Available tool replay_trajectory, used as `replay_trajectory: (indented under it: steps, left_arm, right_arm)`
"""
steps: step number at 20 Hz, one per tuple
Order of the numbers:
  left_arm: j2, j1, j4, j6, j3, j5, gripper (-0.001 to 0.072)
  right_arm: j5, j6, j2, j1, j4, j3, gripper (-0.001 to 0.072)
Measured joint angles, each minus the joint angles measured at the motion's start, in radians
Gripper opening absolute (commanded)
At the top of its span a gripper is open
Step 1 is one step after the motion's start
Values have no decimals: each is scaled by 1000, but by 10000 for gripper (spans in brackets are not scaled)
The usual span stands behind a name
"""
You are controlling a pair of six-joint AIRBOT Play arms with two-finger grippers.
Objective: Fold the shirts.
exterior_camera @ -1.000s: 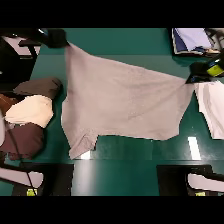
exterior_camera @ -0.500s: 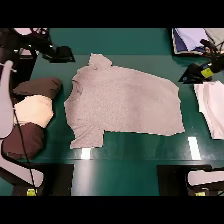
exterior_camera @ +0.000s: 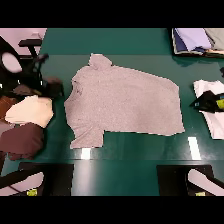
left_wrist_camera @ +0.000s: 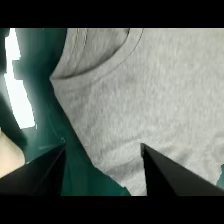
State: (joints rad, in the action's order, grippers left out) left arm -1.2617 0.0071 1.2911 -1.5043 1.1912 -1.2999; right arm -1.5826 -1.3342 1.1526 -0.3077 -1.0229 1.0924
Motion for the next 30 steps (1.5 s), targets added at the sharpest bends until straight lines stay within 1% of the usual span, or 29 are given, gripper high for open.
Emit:
replay_trajectory:
  steps: [3,5,9,12,13,14,15,17,20,21,22,23,24,25,27,28,30]
  left_arm:
    - [70,1,4,-22,-220,67,544]
    - [91,1,-11,-31,-321,114,544]
    - [107,1,-90,-33,-457,216,543]
    - [113,1,-196,2,-512,296,541]
    - [113,0,-228,16,-524,314,423]
    - [111,0,-243,28,-533,334,151]
    - [108,0,-249,37,-540,345,24]
    - [108,-1,-269,49,-534,348,21]
    - [111,-2,-288,61,-488,327,21]
    - [114,-2,-294,66,-467,320,21]
    - [118,-2,-296,71,-448,311,21]
    - [123,-2,-298,76,-430,303,21]
    - [127,-2,-300,79,-416,301,21]
    - [130,-2,-302,82,-404,297,21]
    - [134,-2,-303,88,-390,289,21]
    - [135,-2,-304,89,-386,286,21]
    - [137,-2,-305,89,-381,280,21]
  right_arm:
    - [7,10,-74,-34,34,-92,338]
    - [12,14,-104,-44,47,-121,338]
    - [17,18,-129,-52,60,-144,338]
    - [22,18,-135,-54,71,-149,338]
    - [27,18,-136,-54,74,-150,338]
    - [29,19,-137,-55,76,-151,338]
    - [31,19,-137,-56,73,-151,338]
    - [36,19,-138,-62,40,-152,338]
    - [36,11,-138,-103,-53,-169,346]
    - [36,8,-138,-125,-78,-188,358]
    - [36,4,-136,-151,-96,-219,508]
    - [44,2,-129,-175,-113,-257,542]
    - [53,1,-117,-195,-122,-295,539]
    - [65,-1,-100,-207,-126,-333,507]
    - [105,0,-51,-216,-107,-409,490]
    - [129,4,-28,-209,-84,-438,448]
    - [189,13,20,-172,-35,-475,445]
